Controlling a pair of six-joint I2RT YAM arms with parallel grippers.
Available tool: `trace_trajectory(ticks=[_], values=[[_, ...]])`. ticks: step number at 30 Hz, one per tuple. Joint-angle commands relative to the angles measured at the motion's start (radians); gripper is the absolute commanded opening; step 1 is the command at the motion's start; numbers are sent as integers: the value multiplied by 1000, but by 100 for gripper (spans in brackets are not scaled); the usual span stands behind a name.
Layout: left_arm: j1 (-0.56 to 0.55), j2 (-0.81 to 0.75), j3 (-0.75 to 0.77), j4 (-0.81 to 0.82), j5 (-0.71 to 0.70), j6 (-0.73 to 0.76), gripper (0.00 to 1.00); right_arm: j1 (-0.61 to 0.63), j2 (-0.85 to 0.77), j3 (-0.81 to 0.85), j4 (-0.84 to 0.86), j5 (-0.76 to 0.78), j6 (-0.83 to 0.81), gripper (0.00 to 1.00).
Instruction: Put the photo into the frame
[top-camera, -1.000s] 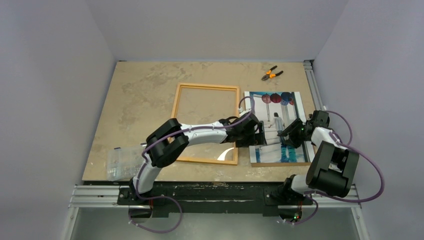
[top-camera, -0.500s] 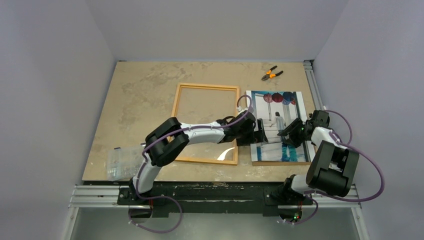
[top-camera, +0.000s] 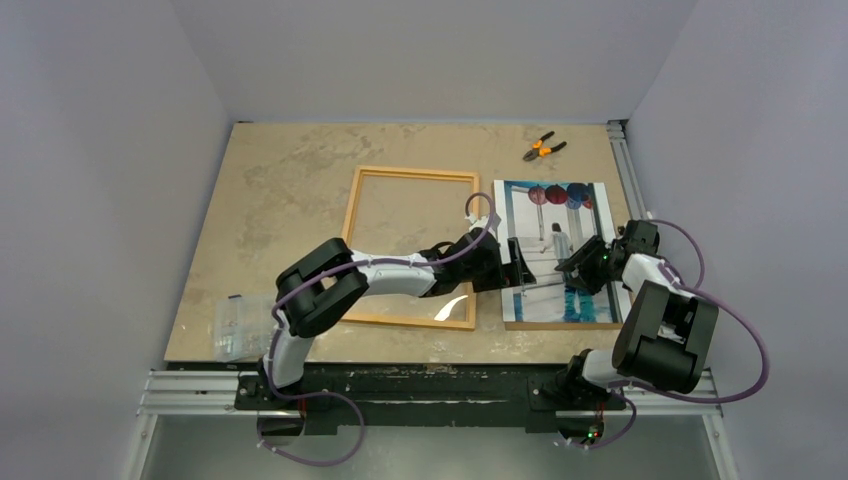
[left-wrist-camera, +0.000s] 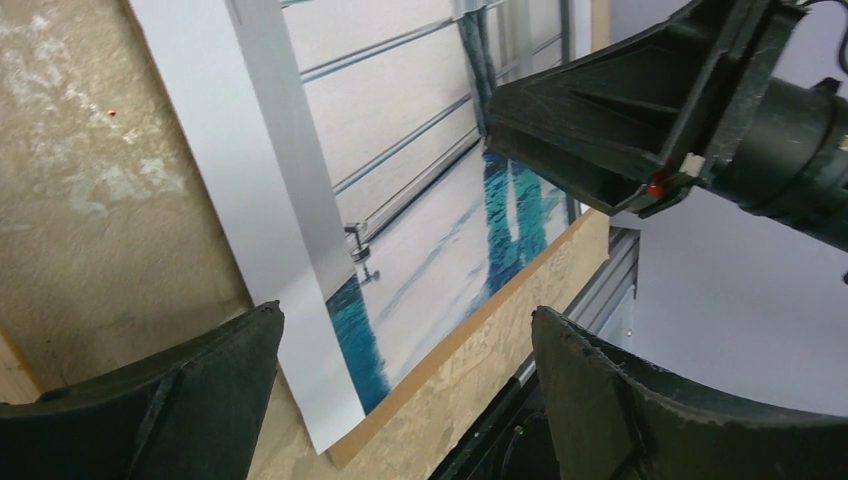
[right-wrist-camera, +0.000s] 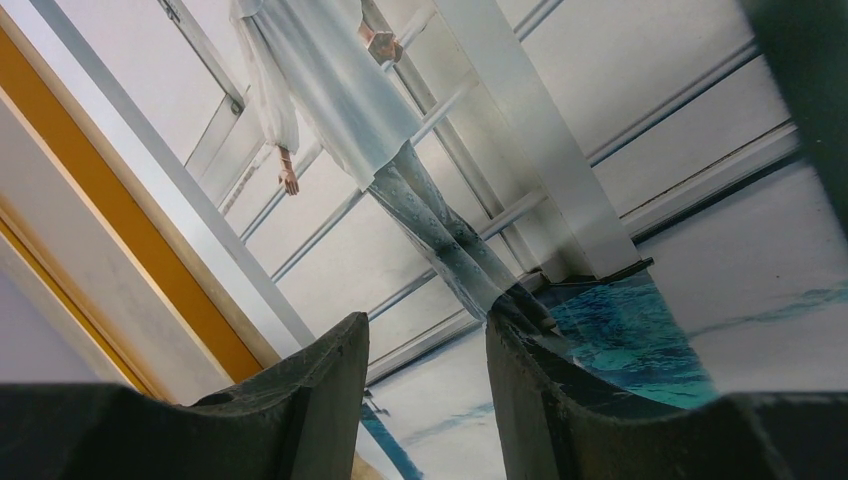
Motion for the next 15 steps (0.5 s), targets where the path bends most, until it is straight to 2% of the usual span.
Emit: trace_trajectory(ticks=[1, 5, 10, 15], values=[[-4, -66, -15, 147, -9, 6, 91, 0, 34, -26, -42, 24, -35, 46], [-4, -52, -10, 145, -12, 1, 90, -1, 36, -27, -40, 23, -36, 47], [-4, -34, 74, -137, -100, 2, 90, 0, 32, -28, -40, 23, -36, 46], [-4, 25, 130, -246, -111, -16, 91, -1, 31, -28, -41, 21, -35, 46]])
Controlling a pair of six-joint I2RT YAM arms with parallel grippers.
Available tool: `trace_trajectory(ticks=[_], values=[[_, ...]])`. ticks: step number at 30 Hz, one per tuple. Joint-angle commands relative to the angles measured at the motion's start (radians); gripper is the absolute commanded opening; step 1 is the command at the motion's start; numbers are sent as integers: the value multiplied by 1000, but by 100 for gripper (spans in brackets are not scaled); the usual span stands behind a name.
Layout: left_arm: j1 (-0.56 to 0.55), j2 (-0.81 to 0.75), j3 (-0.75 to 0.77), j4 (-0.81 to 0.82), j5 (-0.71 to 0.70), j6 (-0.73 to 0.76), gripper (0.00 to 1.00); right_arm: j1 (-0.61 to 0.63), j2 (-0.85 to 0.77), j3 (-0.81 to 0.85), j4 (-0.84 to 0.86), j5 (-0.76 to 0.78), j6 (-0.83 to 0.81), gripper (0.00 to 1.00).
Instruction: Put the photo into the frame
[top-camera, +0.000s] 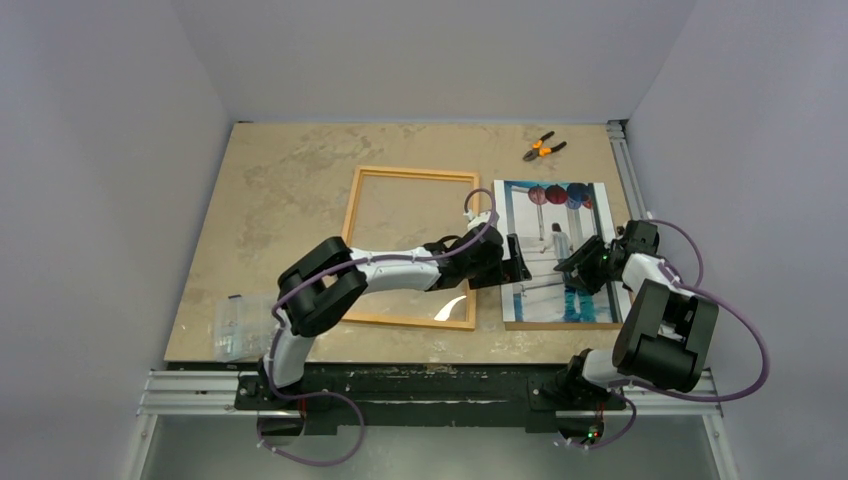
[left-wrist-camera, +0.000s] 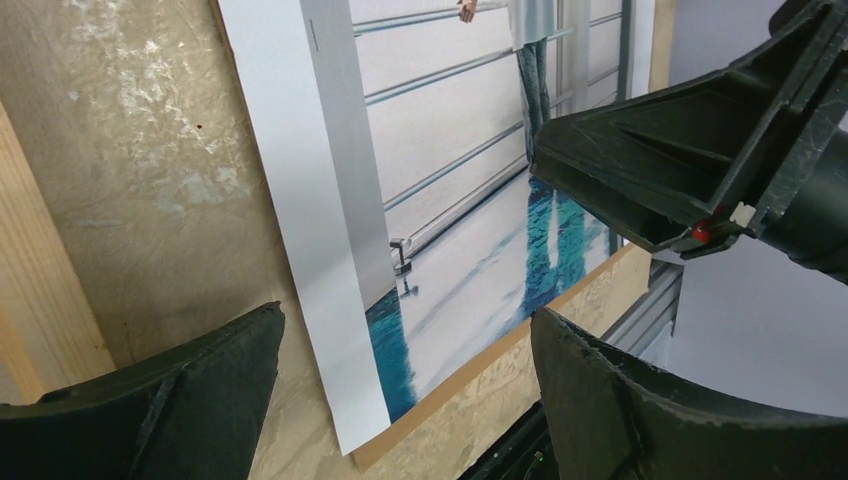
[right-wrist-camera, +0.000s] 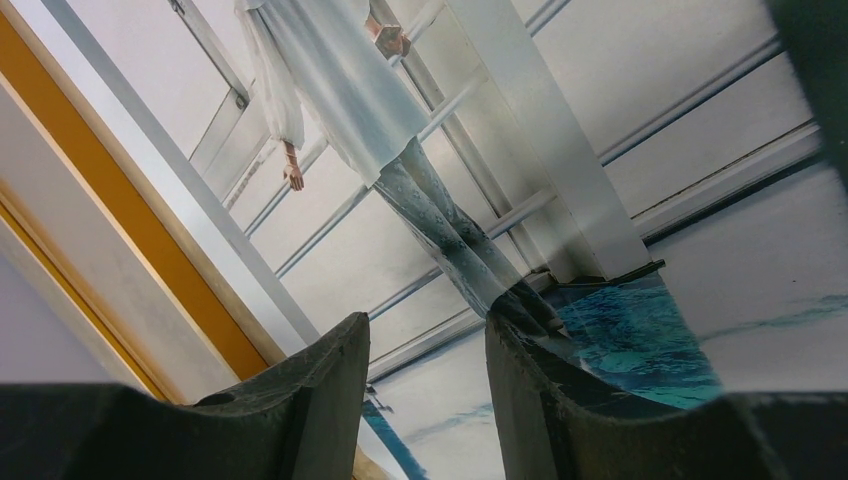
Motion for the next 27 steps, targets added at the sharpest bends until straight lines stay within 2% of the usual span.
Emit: trace_trajectory(ticks=[1, 11, 19, 27], values=[[-4, 38, 78, -129, -43, -16, 91, 1, 23, -29, -43, 39, -32, 46], [13, 101, 95, -95, -7, -54, 91, 0, 23, -28, -46, 38, -34, 46], [31, 72, -33, 195, 62, -89, 90, 1, 24, -29, -44, 35, -34, 46], [31, -6, -122, 344, 50, -73, 89, -1, 26, -29, -42, 33, -36, 46]])
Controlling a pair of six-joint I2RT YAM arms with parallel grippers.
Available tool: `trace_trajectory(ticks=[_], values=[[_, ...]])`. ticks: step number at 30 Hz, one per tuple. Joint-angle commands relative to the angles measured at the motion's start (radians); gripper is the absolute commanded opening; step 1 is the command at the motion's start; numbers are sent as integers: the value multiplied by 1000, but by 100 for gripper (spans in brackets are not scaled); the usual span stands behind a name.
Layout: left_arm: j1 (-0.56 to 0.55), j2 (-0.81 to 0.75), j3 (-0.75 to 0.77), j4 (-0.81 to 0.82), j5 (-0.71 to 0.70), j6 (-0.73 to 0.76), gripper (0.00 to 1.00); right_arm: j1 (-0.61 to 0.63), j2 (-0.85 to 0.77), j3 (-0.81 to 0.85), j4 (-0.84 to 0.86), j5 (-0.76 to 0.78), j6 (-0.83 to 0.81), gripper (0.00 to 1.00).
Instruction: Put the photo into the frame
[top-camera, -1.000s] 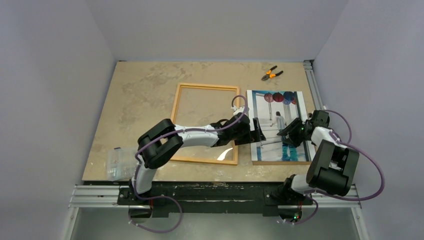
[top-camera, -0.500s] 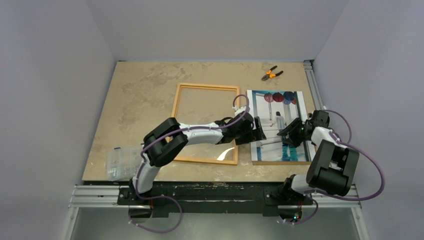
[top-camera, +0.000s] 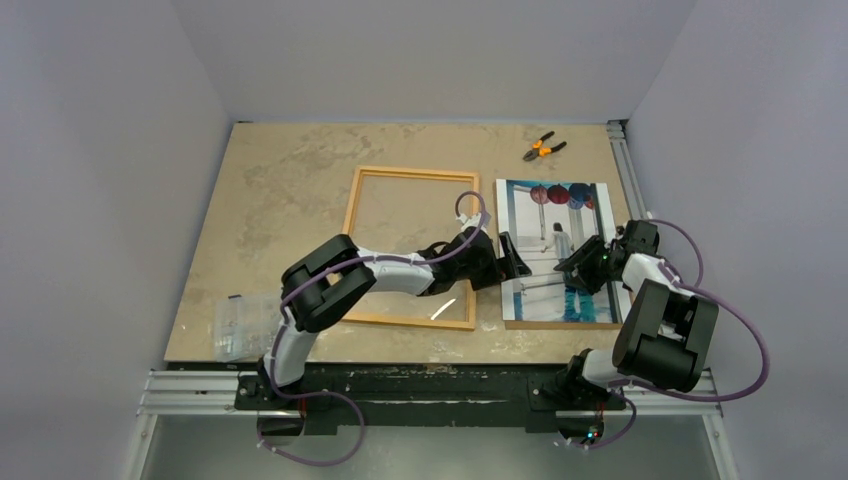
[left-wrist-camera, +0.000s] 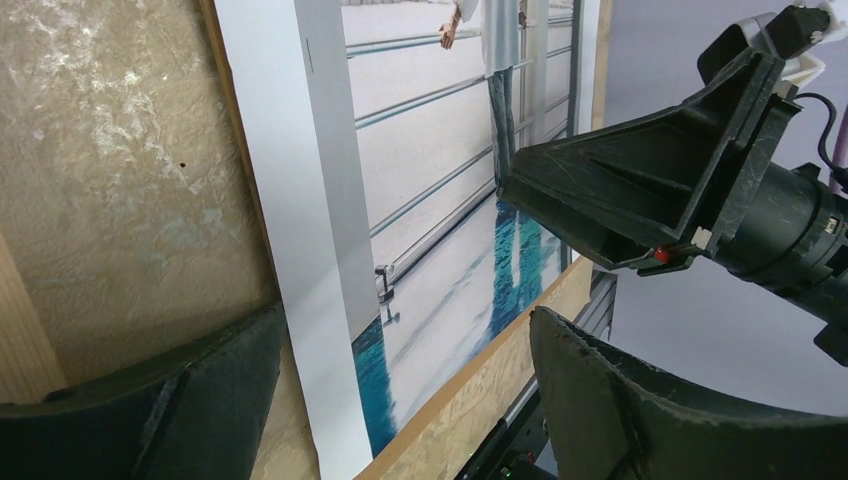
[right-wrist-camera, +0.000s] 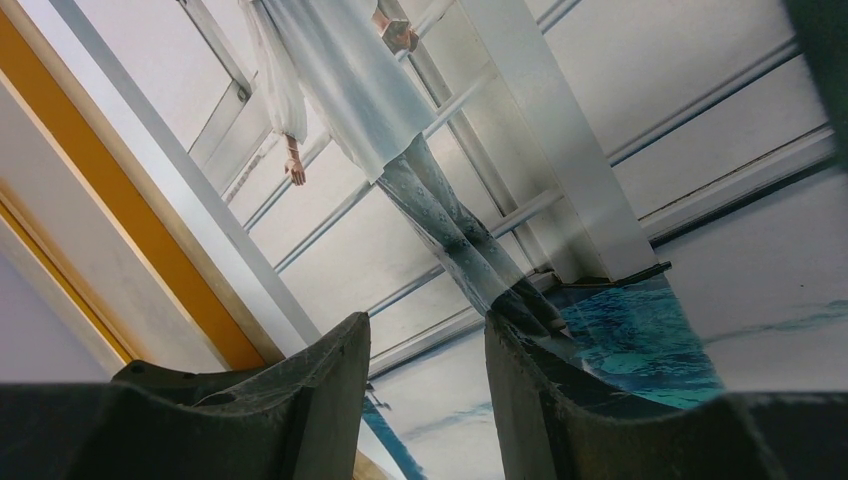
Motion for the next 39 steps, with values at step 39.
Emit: trace_trajectory(ticks=[39], values=[[-23, 22, 73, 5, 30, 2, 64, 0, 39, -24, -44, 17, -39, 46]])
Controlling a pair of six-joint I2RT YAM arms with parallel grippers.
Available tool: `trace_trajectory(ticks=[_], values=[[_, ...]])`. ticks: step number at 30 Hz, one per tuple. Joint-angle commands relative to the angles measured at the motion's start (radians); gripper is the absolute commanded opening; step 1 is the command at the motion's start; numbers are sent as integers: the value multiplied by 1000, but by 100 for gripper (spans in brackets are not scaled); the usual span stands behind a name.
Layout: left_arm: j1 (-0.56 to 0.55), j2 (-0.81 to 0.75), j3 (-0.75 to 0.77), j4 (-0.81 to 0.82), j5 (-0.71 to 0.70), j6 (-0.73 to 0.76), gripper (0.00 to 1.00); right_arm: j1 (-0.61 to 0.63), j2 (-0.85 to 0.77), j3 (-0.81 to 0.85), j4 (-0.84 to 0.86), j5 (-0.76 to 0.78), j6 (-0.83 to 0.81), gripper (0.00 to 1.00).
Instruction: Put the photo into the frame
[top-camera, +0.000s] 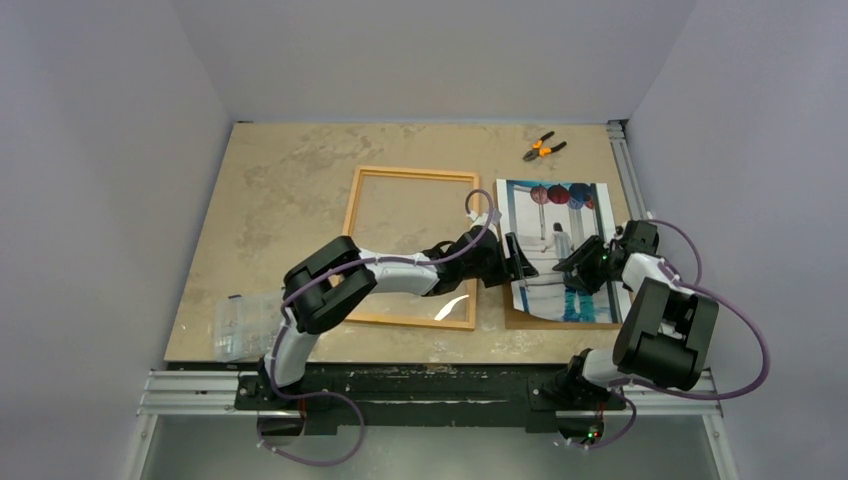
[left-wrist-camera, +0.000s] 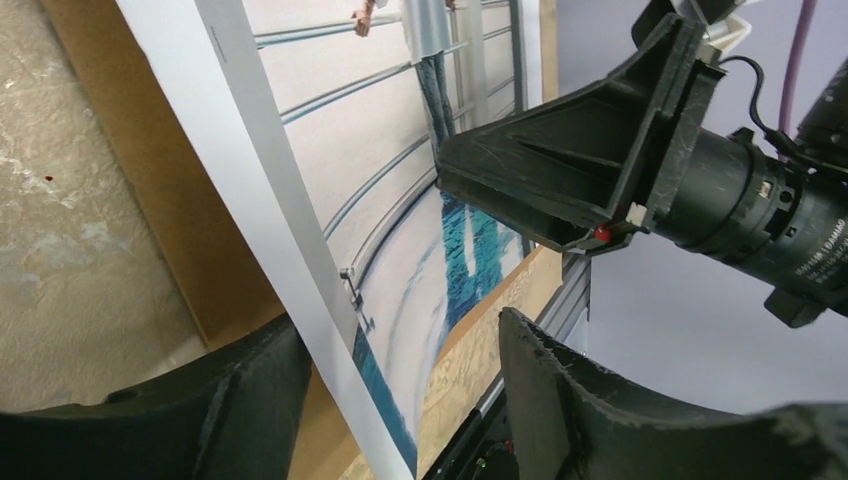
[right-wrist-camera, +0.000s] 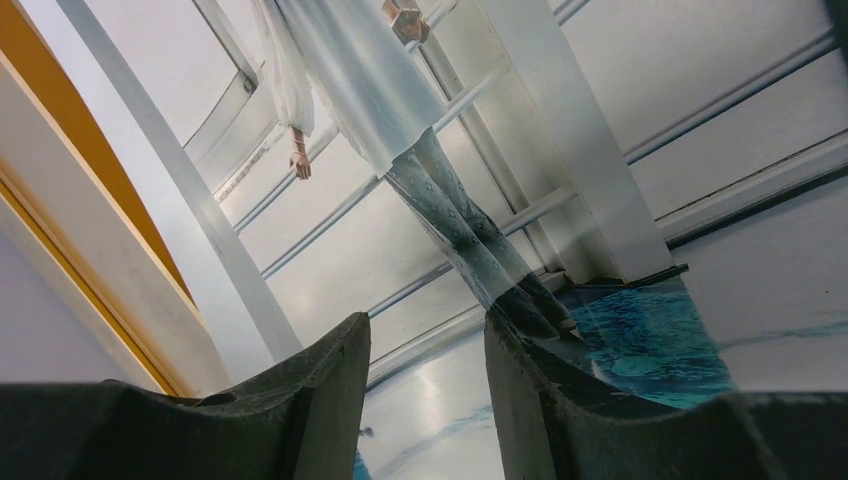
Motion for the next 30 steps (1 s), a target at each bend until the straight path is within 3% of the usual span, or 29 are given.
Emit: trace_trajectory(ticks=[1, 3, 11, 13, 18, 21, 30], values=[[2, 38, 55, -56, 8, -26, 60, 1, 32, -23, -47, 35, -37, 46], [3, 41, 52, -58, 10, -31, 52, 1, 29, -22, -46, 28, -41, 46], [13, 16, 30, -95, -5, -20, 0, 1, -30, -25, -33, -79, -70, 51], [15, 2, 22, -94, -6, -4, 0, 1, -71, -21, -41, -94, -71, 53], [16, -58, 7, -113, -22, 65, 0, 2, -194, 5, -85, -100, -68, 80], [17, -114, 3, -154, -47, 126, 0, 2, -263, 26, -120, -98, -71, 89], [52, -365, -71, -277, -78, 290, 0, 9, -348, 101, -209, -142, -77, 94]])
